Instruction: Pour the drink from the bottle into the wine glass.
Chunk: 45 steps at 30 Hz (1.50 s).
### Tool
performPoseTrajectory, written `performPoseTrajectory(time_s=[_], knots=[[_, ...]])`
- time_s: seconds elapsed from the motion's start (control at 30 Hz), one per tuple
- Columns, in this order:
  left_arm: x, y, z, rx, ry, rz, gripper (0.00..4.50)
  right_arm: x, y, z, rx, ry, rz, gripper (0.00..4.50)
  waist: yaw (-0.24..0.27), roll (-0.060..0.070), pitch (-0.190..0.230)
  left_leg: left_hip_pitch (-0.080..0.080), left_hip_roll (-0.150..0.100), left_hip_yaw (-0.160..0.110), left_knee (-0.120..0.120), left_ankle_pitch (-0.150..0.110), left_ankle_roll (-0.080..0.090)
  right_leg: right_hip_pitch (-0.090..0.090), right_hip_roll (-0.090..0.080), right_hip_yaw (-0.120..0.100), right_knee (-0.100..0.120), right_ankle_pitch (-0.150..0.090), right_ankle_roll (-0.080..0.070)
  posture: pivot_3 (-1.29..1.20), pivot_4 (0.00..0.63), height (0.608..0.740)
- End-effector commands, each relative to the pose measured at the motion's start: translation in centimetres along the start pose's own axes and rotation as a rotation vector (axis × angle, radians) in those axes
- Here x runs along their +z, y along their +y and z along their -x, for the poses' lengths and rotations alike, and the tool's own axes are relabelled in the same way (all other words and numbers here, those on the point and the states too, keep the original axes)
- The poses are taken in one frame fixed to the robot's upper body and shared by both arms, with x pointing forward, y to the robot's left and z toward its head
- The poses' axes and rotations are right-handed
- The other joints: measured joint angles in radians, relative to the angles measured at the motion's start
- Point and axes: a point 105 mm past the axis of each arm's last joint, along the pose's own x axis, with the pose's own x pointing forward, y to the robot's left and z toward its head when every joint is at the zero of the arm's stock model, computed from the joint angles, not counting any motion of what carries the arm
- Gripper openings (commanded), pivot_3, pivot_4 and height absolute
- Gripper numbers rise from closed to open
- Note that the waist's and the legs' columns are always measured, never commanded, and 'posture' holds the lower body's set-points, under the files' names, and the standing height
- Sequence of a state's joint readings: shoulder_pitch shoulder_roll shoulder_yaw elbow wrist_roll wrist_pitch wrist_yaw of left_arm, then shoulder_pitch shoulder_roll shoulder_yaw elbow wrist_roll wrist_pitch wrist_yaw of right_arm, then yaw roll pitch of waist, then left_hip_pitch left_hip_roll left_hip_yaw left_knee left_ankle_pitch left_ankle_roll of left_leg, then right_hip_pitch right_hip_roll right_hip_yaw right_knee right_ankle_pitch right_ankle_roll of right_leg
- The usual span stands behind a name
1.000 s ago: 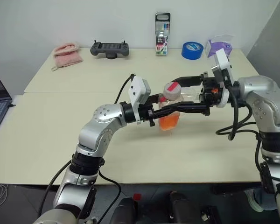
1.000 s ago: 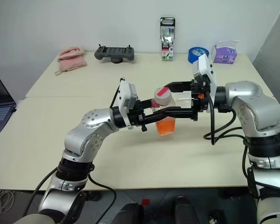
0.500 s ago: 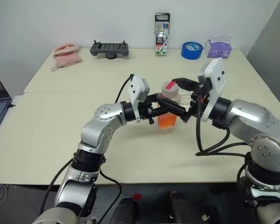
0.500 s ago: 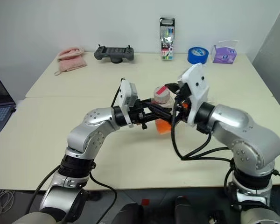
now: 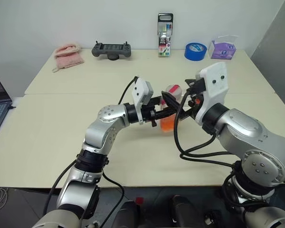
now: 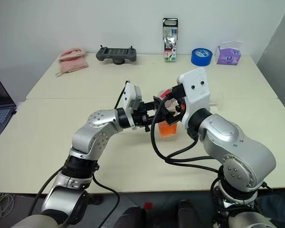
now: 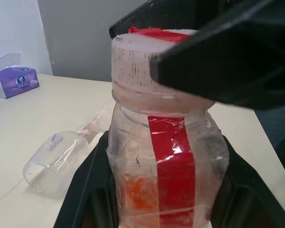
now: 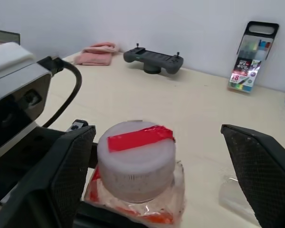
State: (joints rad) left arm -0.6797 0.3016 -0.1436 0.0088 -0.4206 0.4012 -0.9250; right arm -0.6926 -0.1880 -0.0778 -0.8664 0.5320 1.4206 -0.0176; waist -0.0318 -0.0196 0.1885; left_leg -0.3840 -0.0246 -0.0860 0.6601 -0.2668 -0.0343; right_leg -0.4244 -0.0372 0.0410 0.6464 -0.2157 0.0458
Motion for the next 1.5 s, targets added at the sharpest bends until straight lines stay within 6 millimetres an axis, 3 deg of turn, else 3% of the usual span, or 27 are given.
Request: performPoseTrajectory(time_s=[0.03, 0.1, 0.2, 0.4, 0.6, 0.7, 0.83, 0.93, 1.07, 1.23, 1.37, 1.5], knots=[[1.8, -0.1, -0.3, -0.015, -0.050, -0.067, 1.81, 1.2, 0.1, 0.4, -0.020, -0.047, 0.024, 4.50, 0.000, 0.000, 0.000, 0.000, 0.000, 0.000, 0.000, 0.000, 0.000, 0.000, 0.000, 0.000, 0.000, 0.000, 0.000, 0.00, 0.150, 0.740], [1.8, 0.0, -0.3, -0.015, -0.050, -0.068, 1.81, 1.2, 0.0, 0.3, -0.034, -0.046, 0.018, 4.50, 0.000, 0.000, 0.000, 0.000, 0.000, 0.000, 0.000, 0.000, 0.000, 0.000, 0.000, 0.000, 0.000, 0.000, 0.000, 0.00, 0.150, 0.740], [1.9, 0.0, -0.3, -0.013, -0.050, -0.070, 1.81, 0.9, -0.1, 0.3, -0.036, -0.023, 0.040, 3.89, -0.001, 0.000, 0.000, 0.000, 0.000, 0.000, 0.000, 0.000, 0.000, 0.000, 0.000, 0.000, 0.000, 0.000, 0.000, 0.00, 0.150, 0.740], [1.9, 0.0, -0.1, -0.006, -0.044, -0.073, 1.81, 0.2, 0.1, -0.1, -0.033, 0.022, 0.066, 1.84, -0.001, 0.000, 0.000, 0.000, 0.000, 0.000, 0.000, 0.000, 0.000, 0.000, 0.000, 0.000, 0.000, 0.000, 0.000, 0.00, 0.150, 0.740], [2.1, 0.0, -0.2, -0.005, -0.047, -0.076, 1.80, 0.3, -0.6, -0.3, -0.048, 0.023, 0.083, 1.83, -0.001, 0.000, 0.000, 0.000, 0.000, 0.000, 0.000, 0.000, 0.000, 0.000, 0.000, 0.000, 0.000, 0.000, 0.000, 0.00, 0.150, 0.740], [2.3, -0.1, -0.3, -0.009, -0.053, -0.075, 1.80, -0.5, -1.2, -0.6, 0.052, 0.045, 0.052, 1.83, -0.001, 0.000, 0.000, 0.000, 0.000, 0.000, 0.000, 0.000, 0.000, 0.000, 0.000, 0.000, -0.001, 0.000, 0.000, 0.00, 0.150, 0.740], [2.8, -0.4, -0.4, -0.028, -0.064, -0.074, 1.80, -0.3, -0.5, 1.2, 0.433, 0.034, 0.080, 1.83, 0.002, 0.000, 0.000, 0.000, -0.002, 0.000, 0.000, -0.001, 0.001, 0.001, 0.000, -0.001, -0.002, 0.000, 0.000, 0.00, 0.150, 0.740], [2.9, -0.4, -0.3, -0.033, -0.063, -0.074, 1.80, 0.3, -1.8, 0.9, 0.604, 0.016, 0.111, 1.83, 0.000, 0.000, 0.000, 0.001, -0.003, 0.002, 0.000, -0.001, 0.002, 0.003, 0.000, 0.000, -0.003, 0.000, 0.001, 0.00, 0.150, 0.740], [3.1, -0.5, -0.4, -0.032, -0.065, -0.075, 1.80, -0.8, -0.9, 1.7, 0.970, 0.099, 0.182, 1.83, -0.010, 0.000, 0.000, 0.003, -0.001, 0.003, 0.000, -0.002, 0.003, 0.003, 0.003, 0.001, -0.002, -0.002, 0.004, 0.00, 0.150, 0.740], [3.3, -0.7, -0.2, -0.019, -0.069, -0.082, 1.80, 0.0, -1.3, -0.1, 1.101, 0.063, 0.216, 1.83, -0.016, 0.000, 0.000, 0.003, 0.001, 0.003, 0.000, -0.002, 0.003, 0.002, 0.004, 0.001, -0.002, -0.001, 0.001, 0.00, 0.150, 0.740], [3.1, -0.7, 0.3, 0.001, -0.060, -0.085, 1.80, -0.1, -2.0, -1.2, 1.097, 0.064, 0.234, 1.83, -0.012, 0.000, 0.000, 0.002, 0.001, 0.001, 0.000, -0.002, 0.003, 0.002, 0.003, 0.000, -0.001, 0.000, 0.000, 0.00, 0.150, 0.740], [3.1, -0.6, 0.8, 0.028, -0.055, -0.088, 1.79, 0.7, -2.2, -1.3, 1.106, 0.038, 0.196, 3.20, -0.002, 0.000, 0.000, 0.001, 0.001, 0.001, 0.001, -0.002, 0.003, 0.002, 0.000, 0.000, -0.001, 0.000, 0.000, 0.00, 0.150, 0.740]])
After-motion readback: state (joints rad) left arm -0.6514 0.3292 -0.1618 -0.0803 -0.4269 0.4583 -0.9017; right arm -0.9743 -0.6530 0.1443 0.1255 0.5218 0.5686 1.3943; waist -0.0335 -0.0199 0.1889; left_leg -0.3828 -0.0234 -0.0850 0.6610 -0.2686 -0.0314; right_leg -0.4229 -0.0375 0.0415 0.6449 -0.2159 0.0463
